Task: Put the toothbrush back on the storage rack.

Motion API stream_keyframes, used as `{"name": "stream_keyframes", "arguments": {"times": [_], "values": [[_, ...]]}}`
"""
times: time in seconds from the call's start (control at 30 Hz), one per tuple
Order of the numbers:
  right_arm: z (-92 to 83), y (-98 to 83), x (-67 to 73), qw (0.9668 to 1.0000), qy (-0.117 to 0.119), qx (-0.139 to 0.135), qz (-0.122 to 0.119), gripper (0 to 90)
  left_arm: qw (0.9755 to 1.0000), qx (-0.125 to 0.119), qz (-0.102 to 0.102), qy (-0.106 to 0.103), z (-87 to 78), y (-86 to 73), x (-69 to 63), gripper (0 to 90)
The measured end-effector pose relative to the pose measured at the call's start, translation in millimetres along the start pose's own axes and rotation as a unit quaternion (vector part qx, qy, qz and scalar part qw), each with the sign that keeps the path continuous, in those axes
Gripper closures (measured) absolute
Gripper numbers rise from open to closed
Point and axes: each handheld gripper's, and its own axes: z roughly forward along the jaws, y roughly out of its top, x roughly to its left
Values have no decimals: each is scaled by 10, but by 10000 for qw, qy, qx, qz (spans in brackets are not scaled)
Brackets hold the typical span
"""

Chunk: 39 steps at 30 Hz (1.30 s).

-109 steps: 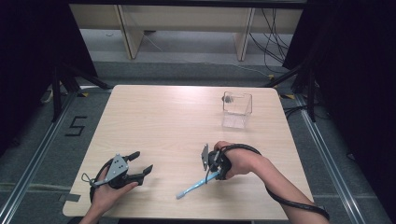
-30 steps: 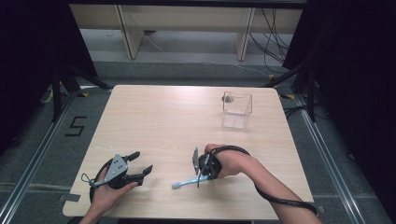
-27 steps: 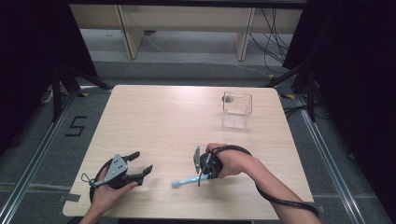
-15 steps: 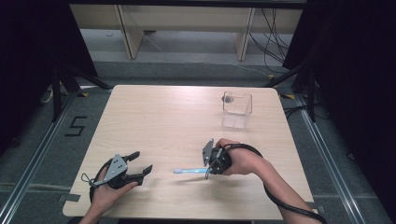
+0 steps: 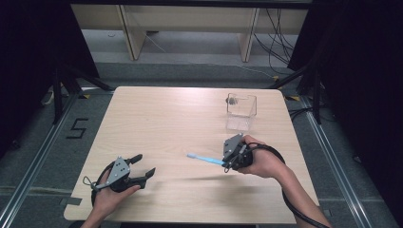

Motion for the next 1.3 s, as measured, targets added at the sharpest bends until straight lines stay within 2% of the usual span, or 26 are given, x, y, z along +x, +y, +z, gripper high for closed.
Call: {"name": "stream_keyframes", "arguments": {"times": [0.03,0.07,0.1,0.27,0.33,0.37,0.4,0.43,0.47,0.53,0.67,0.8,0.83,0.87,1.0,1.03,1.07,1.1,1.2,1.23,1.27,1.3], "values": [[-29,-38,13,9997,-103,-107,202,789,10000,4,5,1,0,0,0,267],[-36,-57,0,9996,-134,-184,144,789,10000,8,5,0,1,0,0,267],[-55,-83,-6,9993,-201,-245,185,789,10000,11,0,0,1,0,-1,267],[-144,-204,-20,9957,-446,-554,599,789,10000,-3,-14,8,2,0,1,267],[-177,-245,-36,9936,-547,-726,668,789,10000,3,-10,9,3,1,0,267],[-177,-245,-36,9936,-547,-726,668,789,10000,3,-10,9,3,1,0,267],[-197,-273,-49,9919,-654,-844,685,789,10000,4,-9,8,3,1,0,267],[-229,-316,-55,9882,-781,-998,857,789,10000,-3,-19,6,4,0,-1,267],[-243,-332,-49,9863,-816,-1046,977,789,10000,1,-17,8,4,1,-1,268],[-276,-375,-63,9832,-924,-1181,1040,789,10000,3,-32,10,5,1,-2,268],[-333,-458,-87,9735,-1131,-1542,1257,789,10000,-70,-57,-27,21,-3,-5,268],[-387,-536,-105,9597,-1356,-1888,1578,789,10000,-68,-55,-24,22,-1,-8,267],[-387,-536,-105,9597,-1356,-1888,1578,789,10000,-68,-55,-24,22,-1,-8,268],[-407,-572,-118,9530,-1461,-2063,1672,789,10000,-69,-58,-28,23,-1,-8,268],[-436,-615,-127,9428,-1641,-2272,1806,789,10000,-64,-56,-31,24,-1,-8,268],[-449,-625,-127,9410,-1658,-2300,1850,790,10000,-57,-59,-23,23,-1,-7,268],[-449,-625,-127,9410,-1658,-2300,1850,790,10000,-57,-59,-23,23,-1,-7,268],[-466,-643,-130,9350,-1754,-2409,1925,790,10000,-62,-60,-30,24,-1,-6,268],[-487,-664,-140,9289,-1853,-2515,1989,791,10000,-63,-60,-31,23,-1,-7,268],[-490,-668,-134,9263,-1829,-2561,2073,791,10000,-63,-60,-31,23,-1,-7,268],[-488,-671,-140,9221,-1911,-2632,2098,791,10000,-67,-62,-31,23,-1,-7,268],[-496,-679,-148,9207,-1954,-2662,2080,791,9999,-71,-68,-30,23,-1,-7,268]]}}
